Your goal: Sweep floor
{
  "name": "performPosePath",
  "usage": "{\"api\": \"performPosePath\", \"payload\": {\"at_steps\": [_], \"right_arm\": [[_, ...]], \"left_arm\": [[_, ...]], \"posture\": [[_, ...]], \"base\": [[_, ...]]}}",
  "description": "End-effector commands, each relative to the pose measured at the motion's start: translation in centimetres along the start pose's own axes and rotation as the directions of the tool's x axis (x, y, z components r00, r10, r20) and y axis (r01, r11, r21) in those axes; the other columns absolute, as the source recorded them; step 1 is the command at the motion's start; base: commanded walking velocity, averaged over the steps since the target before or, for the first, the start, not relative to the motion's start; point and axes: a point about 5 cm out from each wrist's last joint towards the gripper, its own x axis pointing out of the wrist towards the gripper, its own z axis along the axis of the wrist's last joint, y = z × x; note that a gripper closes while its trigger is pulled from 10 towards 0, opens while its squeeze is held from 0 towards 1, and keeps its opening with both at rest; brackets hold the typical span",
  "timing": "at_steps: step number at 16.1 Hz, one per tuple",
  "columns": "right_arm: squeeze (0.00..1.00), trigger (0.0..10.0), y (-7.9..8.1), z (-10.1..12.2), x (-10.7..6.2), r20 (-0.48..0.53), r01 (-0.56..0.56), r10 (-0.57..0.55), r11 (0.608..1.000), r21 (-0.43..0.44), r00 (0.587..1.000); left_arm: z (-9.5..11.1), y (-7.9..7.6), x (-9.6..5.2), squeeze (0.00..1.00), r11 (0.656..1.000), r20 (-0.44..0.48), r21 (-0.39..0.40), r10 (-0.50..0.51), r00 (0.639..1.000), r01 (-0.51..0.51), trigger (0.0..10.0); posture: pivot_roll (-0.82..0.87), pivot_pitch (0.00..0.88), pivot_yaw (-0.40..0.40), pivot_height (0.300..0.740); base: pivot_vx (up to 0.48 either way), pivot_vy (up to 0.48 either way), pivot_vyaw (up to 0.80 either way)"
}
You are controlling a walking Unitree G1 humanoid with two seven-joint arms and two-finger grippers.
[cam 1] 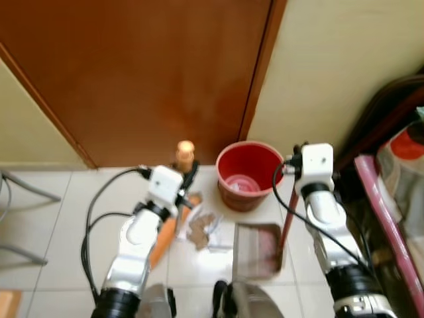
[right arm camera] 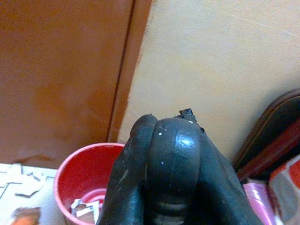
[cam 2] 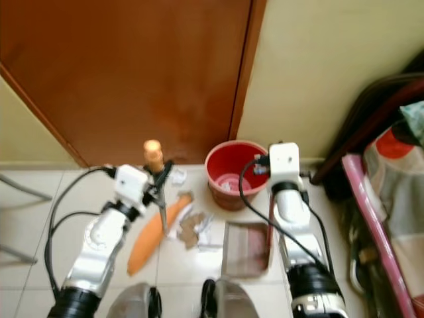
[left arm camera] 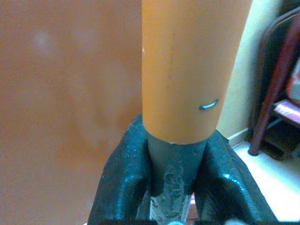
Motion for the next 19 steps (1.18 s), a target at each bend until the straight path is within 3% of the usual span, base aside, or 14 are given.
{"api": "performPosePath", "payload": {"at_steps": [1,3,5,9,12,14,16,19], "right_arm": [[0.0,10.0,-0.6,0.4,0.1,0.025,0.03,-0.03,1.0,-0.008,0.999],[0.0,10.0,-0.5,0.4,0.2,0.025,0.021,-0.021,1.0,-0.007,0.999],[0.0,10.0,-0.5,0.4,0.3,0.028,0.009,-0.009,1.0,0.012,1.0],[0.0,10.0,-0.5,-0.6,-0.2,0.011,0.02,-0.021,0.999,0.027,1.0],[0.0,10.0,-0.6,-0.8,-0.4,0.006,0.032,-0.033,0.999,0.038,0.999],[0.0,10.0,-0.5,-0.6,-0.2,0.012,0.027,-0.027,0.999,0.042,1.0],[0.0,10.0,0.5,-0.4,0.0,0.019,-0.009,0.008,0.998,0.058,1.0],[0.0,10.0,1.8,0.1,0.5,0.022,-0.062,0.06,0.989,0.137,0.998]], "left_arm": [[-0.3,-0.3,-0.3,0.0,1.0,-0.02,-0.025,-0.003,1.0,0.003,10.0],[-0.4,0.1,-0.2,0.0,1.0,-0.027,-0.021,0.015,1.0,-0.016,10.0],[-0.5,1.3,-0.5,0.0,0.995,-0.032,0.013,0.096,0.995,-0.096,10.0],[-1.5,3.5,-3.0,0.0,0.979,-0.13,0.028,0.202,0.971,-0.2,10.0],[-1.2,6.0,-5.0,0.0,0.906,-0.133,0.147,0.415,0.9,-0.397,10.0],[-0.9,6.6,-5.3,0.0,0.871,-0.12,0.155,0.484,0.867,-0.465,10.0],[-0.7,5.6,-4.7,0.0,0.886,-0.14,0.043,0.462,0.876,-0.461,10.0],[0.2,1.9,-2.8,0.0,0.952,-0.123,-0.119,0.268,0.955,-0.282,10.0]], "posture": [[0.0,0.081,-0.045,0.74],[0.0,0.077,-0.053,0.74],[0.0,0.072,-0.057,0.74],[0.0,0.061,-0.052,0.74],[0.0,0.071,-0.043,0.74],[0.01,0.075,-0.047,0.74],[0.01,0.076,-0.053,0.74],[0.01,0.083,-0.054,0.74]], "base": [[0.0,-0.315,0.0],[0.0,-0.156,0.0],[0.0,0.0,0.0],[0.0,0.0,0.0],[0.0,0.0,0.0],[0.0,0.0,0.0],[0.0,0.0,0.0],[0.0,0.0,0.0]]}}
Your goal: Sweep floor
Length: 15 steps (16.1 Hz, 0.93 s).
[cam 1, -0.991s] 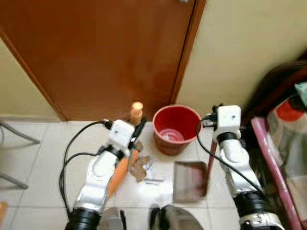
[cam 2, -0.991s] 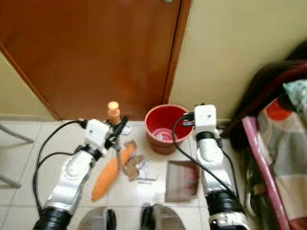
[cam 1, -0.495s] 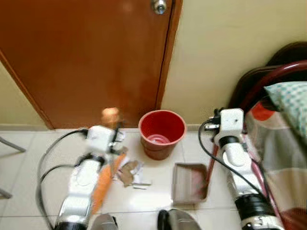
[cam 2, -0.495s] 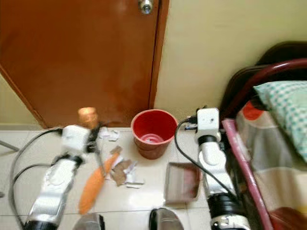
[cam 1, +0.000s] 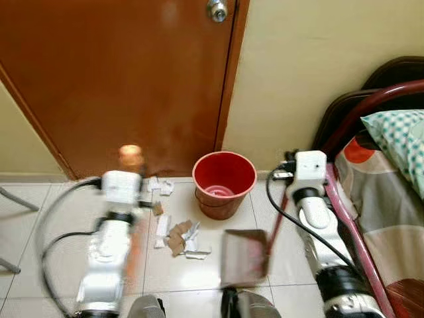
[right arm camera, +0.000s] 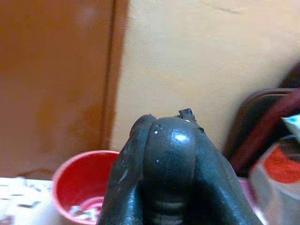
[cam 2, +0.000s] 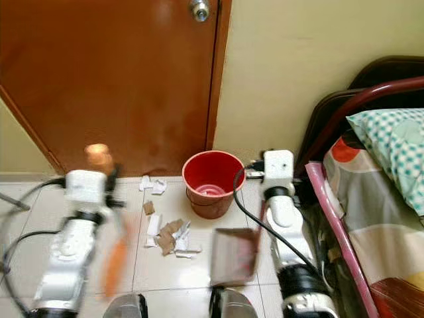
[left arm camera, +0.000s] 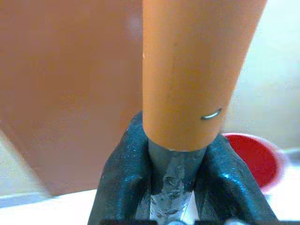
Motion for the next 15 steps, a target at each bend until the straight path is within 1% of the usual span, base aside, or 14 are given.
{"api": "performPosePath", "payload": {"at_steps": [1,4,5,7,8,9,11,12,13,14,15], "right_arm": [[0.0,10.0,0.4,0.7,0.6,0.017,-0.011,0.01,0.999,0.034,1.0],[0.0,10.0,1.9,0.8,1.0,0.016,-0.045,0.045,0.998,0.035,0.999],[0.0,10.0,2.9,0.8,1.0,0.01,-0.073,0.072,0.996,0.042,0.997],[0.0,10.0,4.0,0.5,1.0,-0.002,-0.105,0.105,0.993,0.059,0.994],[0.0,10.0,4.6,0.5,0.9,-0.007,-0.127,0.128,0.99,0.068,0.992],[0.0,10.0,4.8,0.4,0.8,-0.008,-0.138,0.139,0.987,0.077,0.99],[0.0,10.0,5.6,0.4,0.7,-0.008,-0.178,0.18,0.979,0.102,0.984],[0.0,10.0,5.6,0.4,0.7,-0.005,-0.184,0.186,0.977,0.106,0.983],[0.0,10.0,5.0,0.6,0.6,0.003,-0.182,0.183,0.978,0.104,0.983],[0.0,10.0,4.5,0.7,0.6,0.009,-0.173,0.173,0.98,0.098,0.985],[0.0,10.0,3.7,0.9,0.6,0.026,-0.155,0.153,0.983,0.096,0.988]], "left_arm": [[0.7,-2.5,0.2,0.0,0.99,0.025,-0.078,-0.117,0.993,0.119,10.0],[1.1,-4.2,0.4,0.0,0.97,0.009,-0.138,-0.201,0.979,0.201,10.0],[1.4,-4.4,0.6,0.0,0.965,0.008,-0.173,-0.201,0.98,0.199,10.0],[1.9,-4.1,1.0,0.0,0.963,0.017,-0.21,-0.17,0.985,0.17,10.0],[2.3,-3.5,1.3,0.0,0.969,0.034,-0.21,-0.127,0.991,0.131,10.0],[2.6,-3.1,1.4,0.0,0.974,0.047,-0.201,-0.096,0.994,0.104,10.0],[3.2,-1.1,1.8,0.0,0.985,0.064,-0.171,0.015,0.998,-0.004,10.0],[3.1,-0.5,1.8,0.0,0.987,0.061,-0.16,0.042,0.997,-0.032,10.0],[2.4,0.4,1.5,0.0,0.994,0.047,-0.099,0.048,0.998,-0.043,10.0],[1.8,0.7,1.3,0.0,0.997,0.034,-0.066,0.033,0.999,-0.03,10.0],[1.1,1.0,1.1,0.0,1.0,0.02,-0.025,0.018,1.0,-0.018,10.0]], "posture": [[0.01,0.083,-0.054,0.74],[0.0,0.089,-0.05,0.74],[0.0,0.091,-0.05,0.74],[0.0,0.094,-0.053,0.74],[0.0,0.096,-0.055,0.74],[0.0,0.097,-0.056,0.74],[0.01,0.099,-0.059,0.74],[0.01,0.099,-0.061,0.74],[0.01,0.099,-0.061,0.74],[0.01,0.099,-0.061,0.74],[0.01,0.099,-0.061,0.74]], "base": [[0.0,0.0,0.0],[0.0,0.0,0.0],[0.0,0.0,0.0],[0.0,0.0,0.0],[0.0,0.0,0.0],[0.0,0.0,0.0],[0.0,0.0,0.0],[0.0,0.0,0.0],[0.0,0.0,0.0],[0.0,0.0,0.0],[0.0,0.0,0.0]]}}
